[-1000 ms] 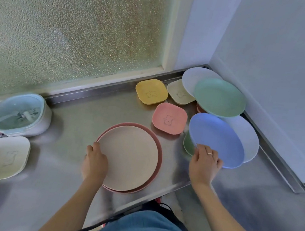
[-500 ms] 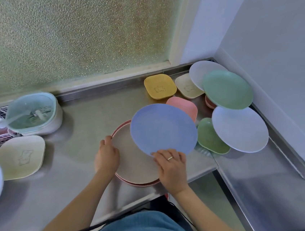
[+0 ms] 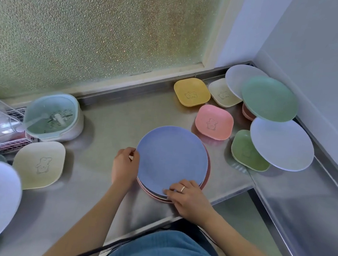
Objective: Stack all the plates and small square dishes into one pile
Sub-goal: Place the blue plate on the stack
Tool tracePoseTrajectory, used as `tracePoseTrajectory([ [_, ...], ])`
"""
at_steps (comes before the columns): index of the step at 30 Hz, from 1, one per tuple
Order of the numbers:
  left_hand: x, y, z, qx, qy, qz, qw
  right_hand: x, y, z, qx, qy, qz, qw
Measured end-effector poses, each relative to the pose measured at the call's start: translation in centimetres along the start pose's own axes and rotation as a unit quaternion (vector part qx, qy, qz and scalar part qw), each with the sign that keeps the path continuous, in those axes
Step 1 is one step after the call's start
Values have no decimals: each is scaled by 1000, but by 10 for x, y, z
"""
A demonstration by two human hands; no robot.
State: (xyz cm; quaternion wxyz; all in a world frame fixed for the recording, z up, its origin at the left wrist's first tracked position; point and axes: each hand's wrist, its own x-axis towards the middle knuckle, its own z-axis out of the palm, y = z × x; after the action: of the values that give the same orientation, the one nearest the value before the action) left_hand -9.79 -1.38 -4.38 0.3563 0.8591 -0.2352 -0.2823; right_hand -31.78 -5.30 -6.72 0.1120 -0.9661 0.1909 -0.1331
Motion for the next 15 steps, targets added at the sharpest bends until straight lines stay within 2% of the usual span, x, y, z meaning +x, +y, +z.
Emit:
tracePoseTrajectory([
  [2,1,0,1,10,0,5,1000,-1,-5,2,19,-18,-6,1000],
  [5,5,2,4,26,-3,21,999,0,-8,1,53,-43,34,997],
  [8,6,3,4,52,-19,35,998,5,-4,-6,58,-1,85,995],
  [12,7,8,8,167,-43,99,980,24,12,-18,-1,68,261,963],
  [13,7,9,10,195,-50,108,974,29,18,-21,-15,58,312,948],
  [15,6,11,12,202,-62,104,972,34,31,-24,-14,-16,399,917],
])
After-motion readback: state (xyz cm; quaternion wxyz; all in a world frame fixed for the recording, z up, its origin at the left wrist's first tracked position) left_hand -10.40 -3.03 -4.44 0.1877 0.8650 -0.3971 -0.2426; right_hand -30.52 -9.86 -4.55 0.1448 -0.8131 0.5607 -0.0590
